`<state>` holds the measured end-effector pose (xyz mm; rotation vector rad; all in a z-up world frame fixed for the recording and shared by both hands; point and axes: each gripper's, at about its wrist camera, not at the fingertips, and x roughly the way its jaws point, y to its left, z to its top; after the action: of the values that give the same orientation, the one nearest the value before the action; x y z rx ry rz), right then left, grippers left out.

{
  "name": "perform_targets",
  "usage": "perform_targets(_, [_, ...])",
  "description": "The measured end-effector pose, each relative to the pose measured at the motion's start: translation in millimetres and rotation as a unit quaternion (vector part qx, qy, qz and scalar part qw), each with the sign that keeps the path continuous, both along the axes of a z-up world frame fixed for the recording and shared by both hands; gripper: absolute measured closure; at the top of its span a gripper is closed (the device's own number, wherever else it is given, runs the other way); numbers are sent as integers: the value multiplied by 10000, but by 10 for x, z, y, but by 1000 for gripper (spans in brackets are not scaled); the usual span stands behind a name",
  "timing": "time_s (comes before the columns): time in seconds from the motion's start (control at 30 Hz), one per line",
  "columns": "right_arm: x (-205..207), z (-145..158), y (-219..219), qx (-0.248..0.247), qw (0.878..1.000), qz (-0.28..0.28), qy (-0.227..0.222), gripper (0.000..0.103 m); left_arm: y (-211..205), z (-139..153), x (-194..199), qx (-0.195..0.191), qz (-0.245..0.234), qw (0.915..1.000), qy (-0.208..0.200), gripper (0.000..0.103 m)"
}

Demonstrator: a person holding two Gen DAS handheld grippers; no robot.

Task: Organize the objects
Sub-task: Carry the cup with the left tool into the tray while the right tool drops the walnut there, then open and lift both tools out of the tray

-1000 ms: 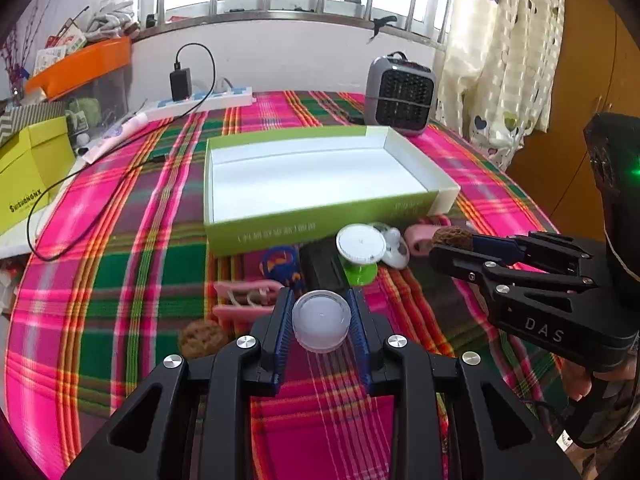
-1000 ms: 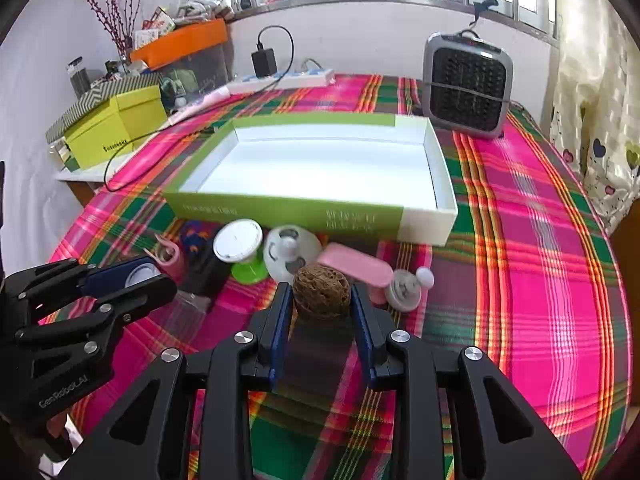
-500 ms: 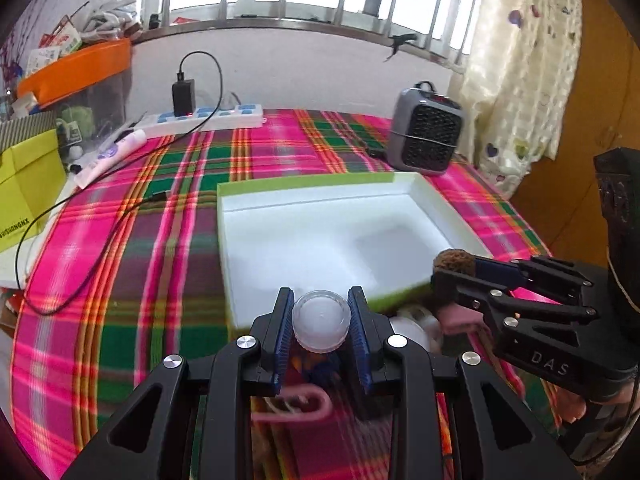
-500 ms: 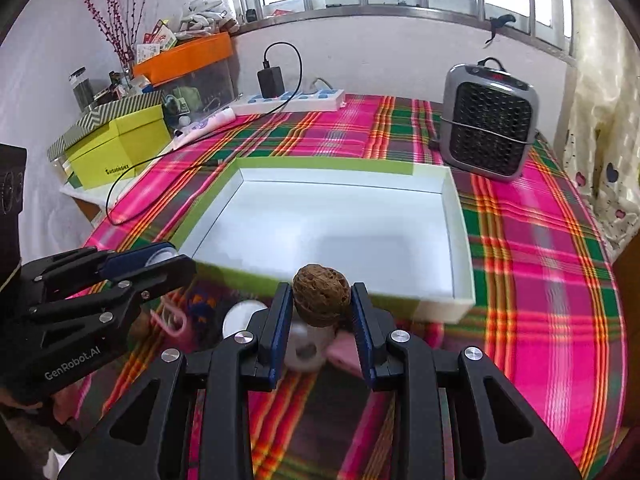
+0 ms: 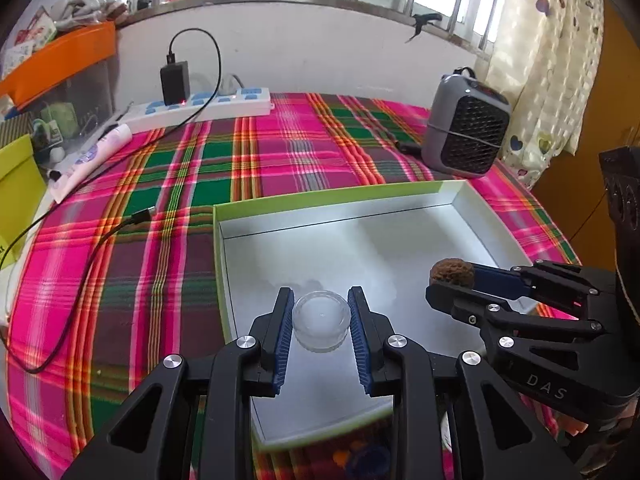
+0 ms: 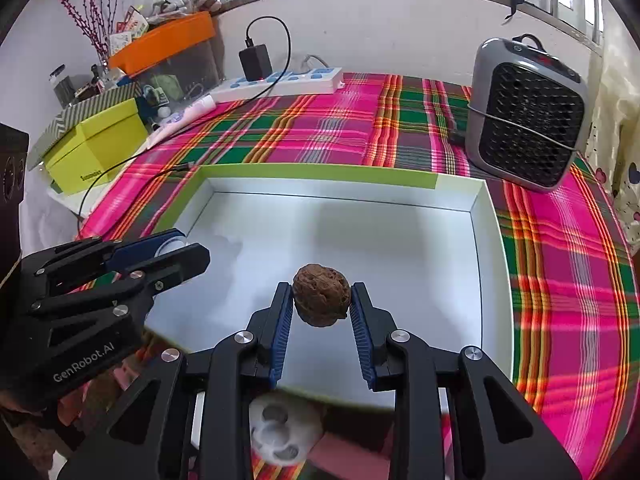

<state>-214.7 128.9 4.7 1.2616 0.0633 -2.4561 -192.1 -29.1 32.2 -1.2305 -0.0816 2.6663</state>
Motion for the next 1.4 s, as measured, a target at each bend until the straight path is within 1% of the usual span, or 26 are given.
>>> perform_targets(0.27, [-135,-74,-37,45,9999,76,-116,72,31,-103,-147,-127,-37,9998,-150,77])
perform_targets(0.37, [-174,-125,-50,93,9997,65,-201,72,63,-113,-155,-224,-60,9996,-128,77])
perform_targets(0.67, [-180,-130,-76,120,9997,106,-175,72,96,-122,-172,-306,6,9994,-145,76])
perform_targets(0.7, [-178,-129,-78,112,9997,110,-177,70,91,-121,-173,-298,5,9994,-149,76])
perform_targets(0.8, [-170,-132,-89,109,9997,111,-177,59,101,-118,-171,-307,12,9994,-147,72])
perform_targets(0.9, [-162,-131,-83,96,9997,117,-193,55,106,-118,-168,-338,12,9993,-147,70])
perform_targets(1.0, [-155,-123,-56,92,9998,69,-156,52,103,-106,-142,-324,24,9994,-121,68])
perform_targets(1.07, [-139,-112,-34,70,9999,33,-139,51,95,-88,-124,-338,33,9994,-83,64])
perform_targets(1.13, [-117,-91,-12,59,9999,-22,-100,51,85,-44,-83,-403,72,9992,-3,56])
perform_targets(1.17, [-101,-76,-2,63,10000,-47,-60,51,78,-25,-66,-405,64,9992,41,54])
perform_targets(1.4, [6,3,23,10,9999,-132,42,51,17,73,81,-266,50,9996,124,54])
